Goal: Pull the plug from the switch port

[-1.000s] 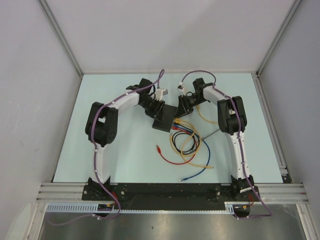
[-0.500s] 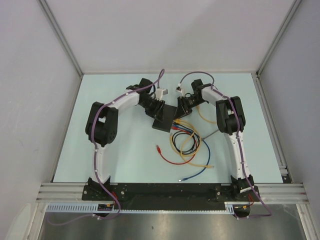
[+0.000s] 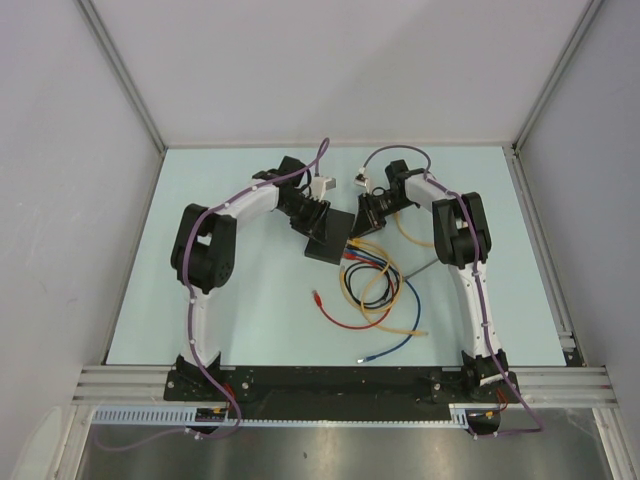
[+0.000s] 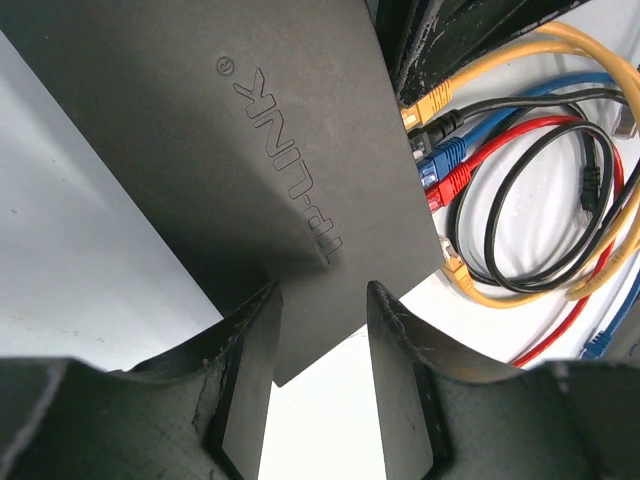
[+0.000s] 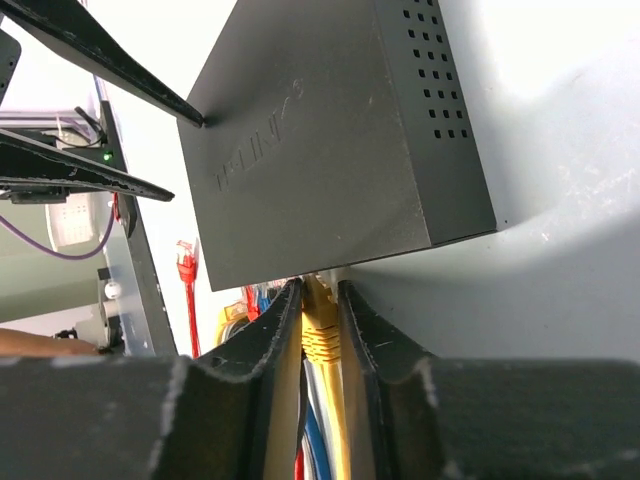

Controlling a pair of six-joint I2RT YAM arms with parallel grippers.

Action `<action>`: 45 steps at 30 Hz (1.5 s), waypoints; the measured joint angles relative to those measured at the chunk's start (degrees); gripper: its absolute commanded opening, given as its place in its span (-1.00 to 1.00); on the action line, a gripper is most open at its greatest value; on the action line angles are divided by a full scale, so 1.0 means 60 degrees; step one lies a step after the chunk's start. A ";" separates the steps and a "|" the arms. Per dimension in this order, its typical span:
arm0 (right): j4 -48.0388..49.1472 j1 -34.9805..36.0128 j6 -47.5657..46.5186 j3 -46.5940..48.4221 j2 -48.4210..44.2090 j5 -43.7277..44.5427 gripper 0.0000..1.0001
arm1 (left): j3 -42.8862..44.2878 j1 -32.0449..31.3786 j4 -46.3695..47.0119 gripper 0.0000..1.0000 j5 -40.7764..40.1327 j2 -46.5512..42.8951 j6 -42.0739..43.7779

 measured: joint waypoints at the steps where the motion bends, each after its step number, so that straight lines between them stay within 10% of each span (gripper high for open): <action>1: 0.0004 0.0007 -0.0011 0.0000 0.0000 0.0015 -0.68 | 0.0000 -0.0004 0.0004 -0.05 -0.0011 0.0000 0.0000; 45: -0.0262 0.0171 -0.0572 -0.0007 -0.0415 0.1177 -1.00 | 0.0127 -0.0157 0.0058 -0.04 -0.0273 0.0036 0.0004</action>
